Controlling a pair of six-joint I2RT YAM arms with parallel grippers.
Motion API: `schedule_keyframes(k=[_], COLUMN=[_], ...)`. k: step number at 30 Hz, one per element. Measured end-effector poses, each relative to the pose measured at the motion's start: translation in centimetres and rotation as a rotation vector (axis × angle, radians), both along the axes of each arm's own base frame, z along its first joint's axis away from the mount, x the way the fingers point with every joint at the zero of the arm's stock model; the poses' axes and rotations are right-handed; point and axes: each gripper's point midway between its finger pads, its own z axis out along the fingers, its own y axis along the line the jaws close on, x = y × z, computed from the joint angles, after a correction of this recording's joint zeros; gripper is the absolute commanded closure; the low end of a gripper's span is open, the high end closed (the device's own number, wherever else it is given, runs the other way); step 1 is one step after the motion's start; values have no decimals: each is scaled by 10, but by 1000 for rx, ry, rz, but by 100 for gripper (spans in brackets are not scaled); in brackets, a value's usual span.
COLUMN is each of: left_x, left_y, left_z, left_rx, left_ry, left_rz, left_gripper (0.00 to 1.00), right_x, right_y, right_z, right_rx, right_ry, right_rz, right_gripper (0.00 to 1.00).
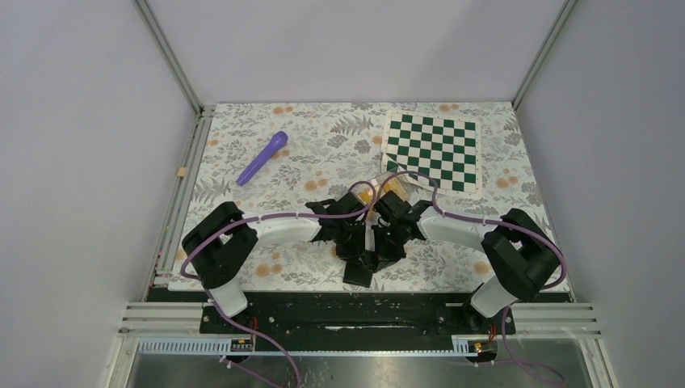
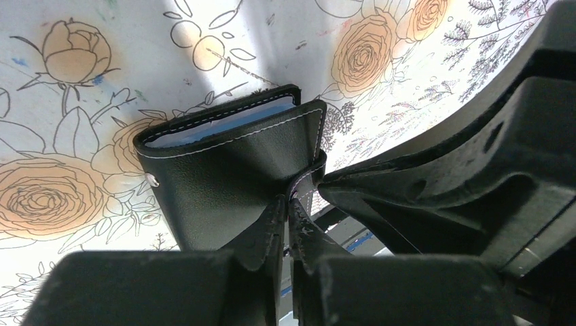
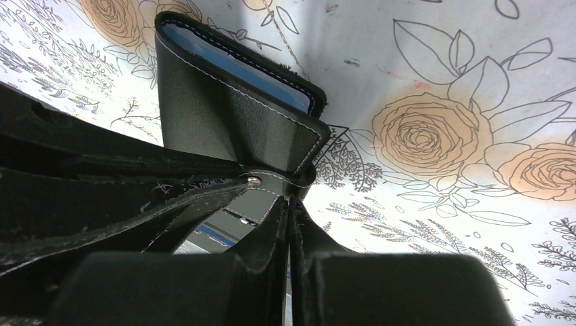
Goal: Put the credit cards into the card holder
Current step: Close the card holder at the center of the board.
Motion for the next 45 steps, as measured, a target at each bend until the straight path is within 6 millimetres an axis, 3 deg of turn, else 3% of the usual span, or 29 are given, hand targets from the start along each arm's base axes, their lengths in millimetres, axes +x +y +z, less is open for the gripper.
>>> schedule_keyframes(k=[41,45], left_x=[1,1], left_y=[9,10], left_z=[-1,-2], left_rx=[101,109], left_ry=[-46,-31], left_rz=[9,33], left_gripper=[100,91], right_x=[9,11], right_y=[19,23], right_z=[4,2], right_rx=[68,84], right_ry=[1,6], right_rz=[-8,-8], right_gripper=[100,100])
